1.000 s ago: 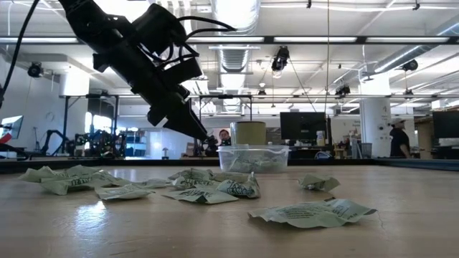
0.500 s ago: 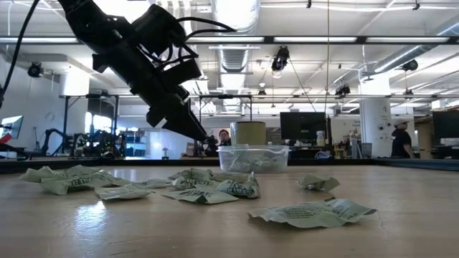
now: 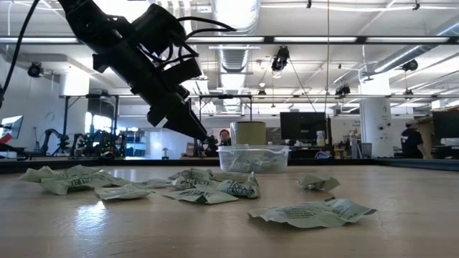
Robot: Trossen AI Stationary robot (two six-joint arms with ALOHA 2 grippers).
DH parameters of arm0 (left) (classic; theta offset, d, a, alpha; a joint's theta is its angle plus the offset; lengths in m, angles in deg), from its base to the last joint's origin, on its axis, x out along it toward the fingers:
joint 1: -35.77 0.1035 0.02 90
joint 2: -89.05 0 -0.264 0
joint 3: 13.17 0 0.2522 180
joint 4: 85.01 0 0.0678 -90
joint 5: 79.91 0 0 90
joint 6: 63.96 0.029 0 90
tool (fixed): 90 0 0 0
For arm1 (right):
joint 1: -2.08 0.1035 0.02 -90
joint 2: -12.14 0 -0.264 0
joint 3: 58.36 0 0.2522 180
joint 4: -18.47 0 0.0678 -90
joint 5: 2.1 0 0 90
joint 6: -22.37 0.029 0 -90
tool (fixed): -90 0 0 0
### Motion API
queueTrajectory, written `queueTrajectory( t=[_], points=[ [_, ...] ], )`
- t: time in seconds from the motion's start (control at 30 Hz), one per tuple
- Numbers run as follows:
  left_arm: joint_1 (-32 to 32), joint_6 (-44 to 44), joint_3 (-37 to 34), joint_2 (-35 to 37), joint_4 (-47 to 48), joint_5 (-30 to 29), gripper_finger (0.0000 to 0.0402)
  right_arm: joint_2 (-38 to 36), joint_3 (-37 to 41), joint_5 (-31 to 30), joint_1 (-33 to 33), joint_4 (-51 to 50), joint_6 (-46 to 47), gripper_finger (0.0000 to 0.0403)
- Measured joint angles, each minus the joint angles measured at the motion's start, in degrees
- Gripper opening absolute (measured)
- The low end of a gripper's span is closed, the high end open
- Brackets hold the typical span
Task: Pick and place items into bin
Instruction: Put the green stevia packet into the transparent bin
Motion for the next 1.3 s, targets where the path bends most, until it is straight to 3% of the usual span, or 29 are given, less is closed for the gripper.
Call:
queueTrajectory(
  t=[0.17, 0.3, 0.57, 0.93, 1.3],
  points=[
    [0.0, 0.0, 0.0, 0.0, 0.0, 0.0, 0.0153, -0.9, 0.0, -8.8, -0.6, 0.2, -3.2, 0.0009],
    [0.0, 0.0, 0.0, 0.0, 0.0, 0.0, 0.0153, -1.4, 0.0, -19.6, -2.5, 0.0, -9.0, 0.0009],
    [0.0, 0.0, 0.0, 0.0, -0.2, 0.0, 0.0153, -1.6, 0.0, -39.3, -11.3, -3.3, -20.6, 0.0009],
    [-0.6, -1.5, 0.0, 0.0, 0.1, 0.0, 0.0153, -1.8, 0.6, -42.1, -29.1, -3.5, -33.3, 0.0009],
    [-0.8, -1.5, -0.5, 0.0, 0.7, 0.0, 0.0153, -7.9, 0.8, -46.4, -37.7, 0.0, -40.5, 0.0009]
  ],
)
